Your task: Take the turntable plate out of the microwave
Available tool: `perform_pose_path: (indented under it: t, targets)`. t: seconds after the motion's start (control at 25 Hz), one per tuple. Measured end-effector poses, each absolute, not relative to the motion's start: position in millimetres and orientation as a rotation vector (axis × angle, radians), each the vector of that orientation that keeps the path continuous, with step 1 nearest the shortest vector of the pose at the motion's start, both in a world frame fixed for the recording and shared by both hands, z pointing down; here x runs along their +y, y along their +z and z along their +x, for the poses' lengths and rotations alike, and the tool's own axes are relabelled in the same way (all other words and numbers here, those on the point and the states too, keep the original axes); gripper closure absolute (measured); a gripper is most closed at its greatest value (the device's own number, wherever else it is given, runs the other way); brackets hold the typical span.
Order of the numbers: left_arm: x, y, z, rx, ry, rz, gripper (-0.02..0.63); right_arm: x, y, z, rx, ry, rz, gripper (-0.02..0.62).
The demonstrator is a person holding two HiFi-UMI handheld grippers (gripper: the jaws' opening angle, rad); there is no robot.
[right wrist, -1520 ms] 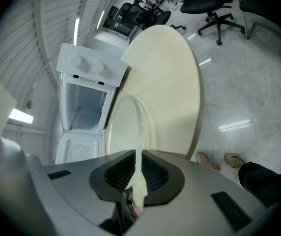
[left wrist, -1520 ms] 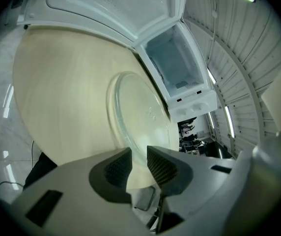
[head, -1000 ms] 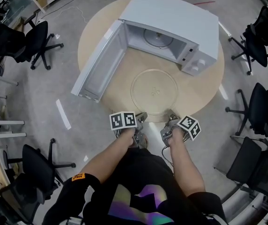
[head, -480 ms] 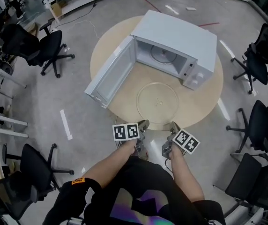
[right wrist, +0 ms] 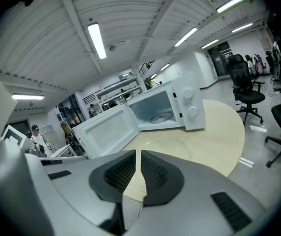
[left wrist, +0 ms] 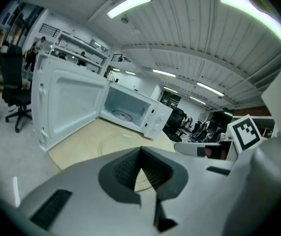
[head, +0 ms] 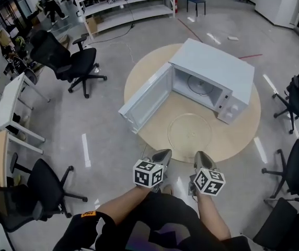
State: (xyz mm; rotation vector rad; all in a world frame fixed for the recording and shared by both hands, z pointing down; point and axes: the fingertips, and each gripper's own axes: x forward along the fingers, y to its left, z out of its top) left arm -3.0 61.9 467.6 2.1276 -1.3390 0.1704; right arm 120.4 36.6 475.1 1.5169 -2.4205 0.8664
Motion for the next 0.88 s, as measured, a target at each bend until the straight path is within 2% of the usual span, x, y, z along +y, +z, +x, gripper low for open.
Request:
perform_pose_path:
  t: [0.4, 0.88]
  targets:
    - [110, 382, -26, -1.523, 0.074, 2.282, 0.56, 76, 393, 71, -2.647, 0.56, 1.353, 0.557]
    - [233, 379, -62, -1.646, 0.034, 2.226, 0.56, 183, 377, 26, -2.688, 0.44, 1.176, 0.563]
